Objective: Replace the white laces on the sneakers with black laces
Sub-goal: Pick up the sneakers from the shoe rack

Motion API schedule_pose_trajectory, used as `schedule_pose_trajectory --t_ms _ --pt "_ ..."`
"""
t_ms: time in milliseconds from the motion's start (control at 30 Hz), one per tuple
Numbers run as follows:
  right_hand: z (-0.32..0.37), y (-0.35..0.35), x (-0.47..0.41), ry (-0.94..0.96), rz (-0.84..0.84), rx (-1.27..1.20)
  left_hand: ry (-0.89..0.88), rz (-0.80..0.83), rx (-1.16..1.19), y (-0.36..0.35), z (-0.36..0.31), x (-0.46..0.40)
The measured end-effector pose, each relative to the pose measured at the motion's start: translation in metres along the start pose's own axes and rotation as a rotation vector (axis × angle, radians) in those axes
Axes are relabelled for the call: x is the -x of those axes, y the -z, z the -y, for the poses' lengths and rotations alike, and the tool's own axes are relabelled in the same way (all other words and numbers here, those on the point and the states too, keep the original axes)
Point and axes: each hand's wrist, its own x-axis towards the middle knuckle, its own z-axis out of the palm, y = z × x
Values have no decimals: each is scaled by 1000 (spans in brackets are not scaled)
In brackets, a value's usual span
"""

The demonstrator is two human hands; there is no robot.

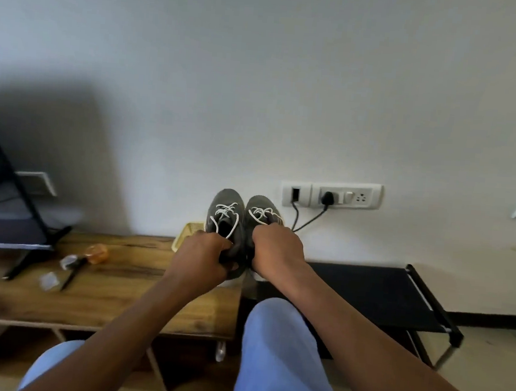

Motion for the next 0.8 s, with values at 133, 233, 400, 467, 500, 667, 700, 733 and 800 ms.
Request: schedule_pose_trajectory --t_ms 133,233,400,467,500,667,700,733,800 --pt "48 -19 -20 135 -67 1 107 -54 -32 26 40 24" --pt "81 -43 -34 238 -86 -38 194 -91 -48 37 68 44" --pt "120 -94 -50 400 -47 -170 335 -94 -40 34 116 75" --pt "132 -115 -55 440 -22 -170 394 -92 -44 26 136 85" --pt "136 -125 -58 458 -7 -173 424 -85 -42 22 147 89" --pt "149 -169 -66 472 101 -189 481 7 -46 -6 189 110" --pt "150 -176 -67 466 125 -182 483 27 -39 -12 195 112" --pt "151 -183 -69 464 144 -173 489 44 -31 -17 200 114" --pt "151 -195 -70 463 168 -156 496 69 -21 -27 210 115"
